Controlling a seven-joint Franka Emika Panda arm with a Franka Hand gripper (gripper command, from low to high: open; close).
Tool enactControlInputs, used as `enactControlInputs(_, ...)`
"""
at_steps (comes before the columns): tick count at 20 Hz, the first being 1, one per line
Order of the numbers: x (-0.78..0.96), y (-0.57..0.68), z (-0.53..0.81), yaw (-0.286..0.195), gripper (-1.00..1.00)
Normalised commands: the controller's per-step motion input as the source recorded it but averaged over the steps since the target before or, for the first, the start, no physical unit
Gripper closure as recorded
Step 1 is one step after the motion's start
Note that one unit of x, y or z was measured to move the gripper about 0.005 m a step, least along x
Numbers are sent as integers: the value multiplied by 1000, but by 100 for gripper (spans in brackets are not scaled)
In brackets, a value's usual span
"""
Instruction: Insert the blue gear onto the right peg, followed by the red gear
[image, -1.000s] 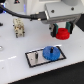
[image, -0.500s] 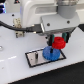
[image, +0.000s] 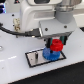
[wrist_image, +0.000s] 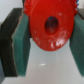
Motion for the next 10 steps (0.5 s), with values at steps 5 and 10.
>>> enactControlInputs(5, 55, -208, -49, 0, 100)
enactControlInputs(10, 48, -105, 255, 0, 100)
